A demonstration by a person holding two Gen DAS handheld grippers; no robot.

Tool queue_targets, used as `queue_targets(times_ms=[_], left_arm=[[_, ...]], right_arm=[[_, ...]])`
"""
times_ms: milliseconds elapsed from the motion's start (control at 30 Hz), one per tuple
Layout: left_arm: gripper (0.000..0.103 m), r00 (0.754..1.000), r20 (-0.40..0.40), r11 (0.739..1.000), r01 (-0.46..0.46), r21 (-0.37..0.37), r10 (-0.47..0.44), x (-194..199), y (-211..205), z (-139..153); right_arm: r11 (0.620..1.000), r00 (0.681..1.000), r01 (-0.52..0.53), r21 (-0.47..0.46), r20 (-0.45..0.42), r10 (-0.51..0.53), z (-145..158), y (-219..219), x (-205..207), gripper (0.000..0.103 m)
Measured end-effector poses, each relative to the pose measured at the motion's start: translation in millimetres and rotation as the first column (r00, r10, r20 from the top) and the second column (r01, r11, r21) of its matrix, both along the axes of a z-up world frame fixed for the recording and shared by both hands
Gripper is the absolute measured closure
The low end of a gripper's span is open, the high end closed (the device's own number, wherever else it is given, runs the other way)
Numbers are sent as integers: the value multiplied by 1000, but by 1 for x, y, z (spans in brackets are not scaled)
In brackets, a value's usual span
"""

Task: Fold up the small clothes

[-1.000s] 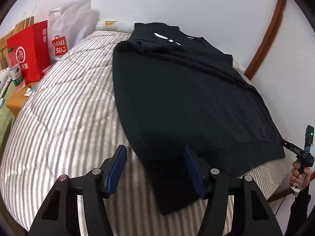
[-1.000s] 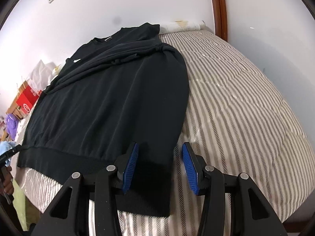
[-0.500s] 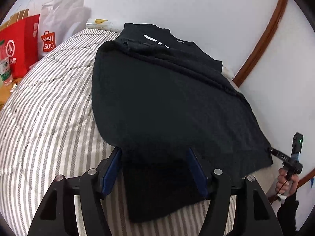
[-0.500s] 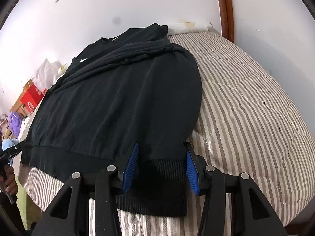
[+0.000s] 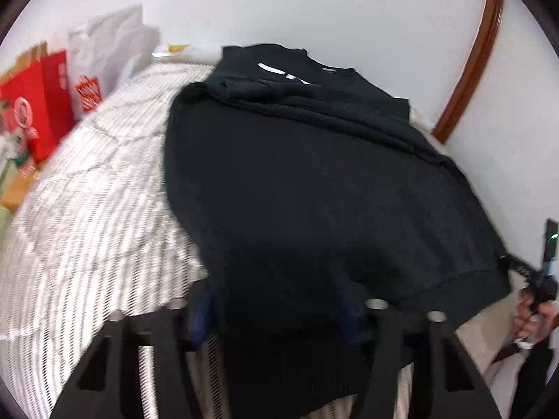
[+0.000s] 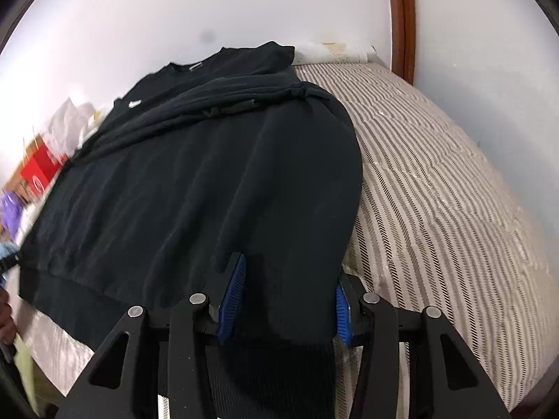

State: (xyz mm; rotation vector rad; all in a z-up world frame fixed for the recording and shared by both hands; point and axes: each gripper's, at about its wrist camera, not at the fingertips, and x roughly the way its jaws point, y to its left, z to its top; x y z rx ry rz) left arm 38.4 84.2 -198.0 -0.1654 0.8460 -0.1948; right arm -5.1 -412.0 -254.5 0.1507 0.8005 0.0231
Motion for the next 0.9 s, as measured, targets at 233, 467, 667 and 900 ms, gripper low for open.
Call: queue_targets(times_ms=[233, 467, 667, 900], left_arm=[[89, 999, -3, 994, -48, -102, 48, -9, 28, 5], [90, 997, 64, 996, -43, -84, 49, -38, 43, 24], [90, 996, 91, 998, -16, -68, 22, -76, 50, 35], [90, 992, 125, 994, -4, -110, 18, -82, 56, 52]], right_arm=[[993, 999, 46, 109, 17, -48, 0, -16, -11, 91], [995, 999, -30, 97, 37, 26, 15, -3, -40, 93], [992, 993, -106, 65, 67, 101, 33, -1, -78, 93], [989, 982, -126, 71, 148, 114, 56, 0, -91, 93]])
